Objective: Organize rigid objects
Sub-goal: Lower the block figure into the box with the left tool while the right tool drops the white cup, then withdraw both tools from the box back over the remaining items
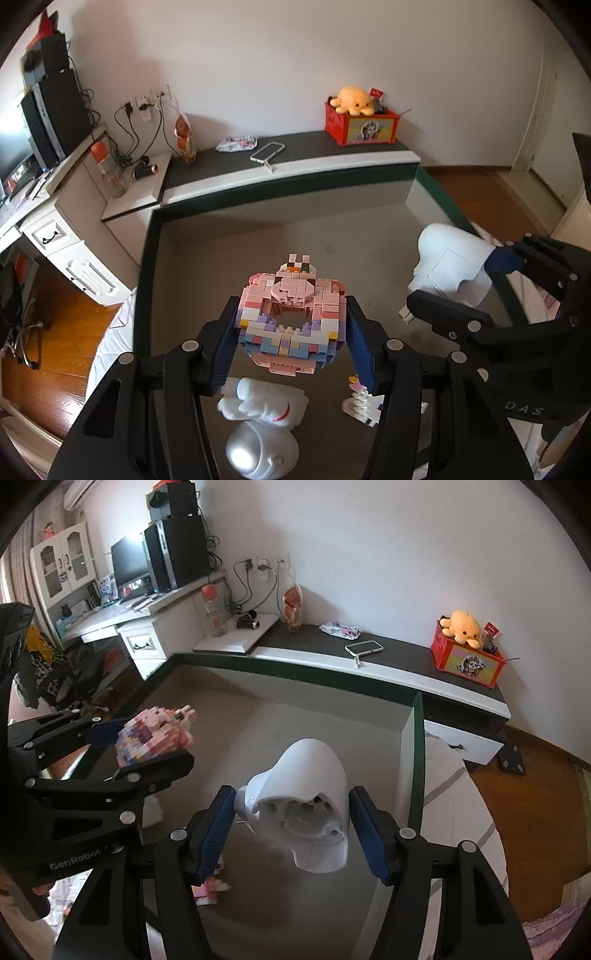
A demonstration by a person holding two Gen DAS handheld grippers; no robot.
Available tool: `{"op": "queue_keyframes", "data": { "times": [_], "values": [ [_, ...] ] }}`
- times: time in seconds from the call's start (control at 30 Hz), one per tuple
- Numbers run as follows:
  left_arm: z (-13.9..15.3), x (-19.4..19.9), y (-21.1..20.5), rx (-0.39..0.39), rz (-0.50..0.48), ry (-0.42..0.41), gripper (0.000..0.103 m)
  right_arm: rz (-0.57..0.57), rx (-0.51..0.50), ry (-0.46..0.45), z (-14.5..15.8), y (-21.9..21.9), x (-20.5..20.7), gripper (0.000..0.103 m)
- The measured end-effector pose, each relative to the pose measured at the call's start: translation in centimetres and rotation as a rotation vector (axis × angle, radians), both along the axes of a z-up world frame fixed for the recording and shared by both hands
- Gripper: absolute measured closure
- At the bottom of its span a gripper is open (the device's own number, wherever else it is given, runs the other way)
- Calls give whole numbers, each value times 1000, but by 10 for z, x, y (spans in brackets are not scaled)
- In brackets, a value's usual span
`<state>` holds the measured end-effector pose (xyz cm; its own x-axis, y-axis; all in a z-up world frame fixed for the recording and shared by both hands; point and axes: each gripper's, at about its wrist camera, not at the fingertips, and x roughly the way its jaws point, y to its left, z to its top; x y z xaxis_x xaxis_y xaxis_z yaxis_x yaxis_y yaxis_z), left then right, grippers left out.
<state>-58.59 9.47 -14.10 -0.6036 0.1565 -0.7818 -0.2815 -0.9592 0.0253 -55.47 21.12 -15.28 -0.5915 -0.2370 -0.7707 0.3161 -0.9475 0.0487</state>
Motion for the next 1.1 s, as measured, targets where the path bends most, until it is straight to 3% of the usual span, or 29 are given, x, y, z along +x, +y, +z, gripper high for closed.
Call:
{"op": "queue_keyframes", "data": {
  "times": [0.13, 0.2, 0.23, 0.3, 0.4, 0.53, 0.67, 0.87, 1.1],
  "values": [
    [-8, -4, 0, 1, 18, -9, 45, -15, 5, -11, -7, 3, -5, 38],
    [-6, -3, -2, 3, 38, -1, 29, -27, 16, 14, -5, 4, -3, 36],
    [-3, 0, -6, 5, 57, 14, 25, -31, 18, 29, -3, 6, -2, 34],
    [4, 5, -13, 25, 74, 33, 13, -49, 1, 47, 3, 12, 1, 21],
    [18, 19, -24, 39, 95, 85, 0, -64, 6, 89, 16, 16, 12, 21],
    [40, 49, -39, 50, 119, 150, 0, -72, -7, 142, 36, 17, 35, 20],
    [63, 92, -54, 44, 136, 233, 0, -70, -12, 227, 60, 13, 71, 0],
    [88, 171, -71, 3, 174, 358, 0, -54, -50, 333, 92, 9, 138, 0],
    [99, 261, -89, 33, 198, 444, 0, -49, -47, 412, 105, 0, 217, 0]
  ]
}}
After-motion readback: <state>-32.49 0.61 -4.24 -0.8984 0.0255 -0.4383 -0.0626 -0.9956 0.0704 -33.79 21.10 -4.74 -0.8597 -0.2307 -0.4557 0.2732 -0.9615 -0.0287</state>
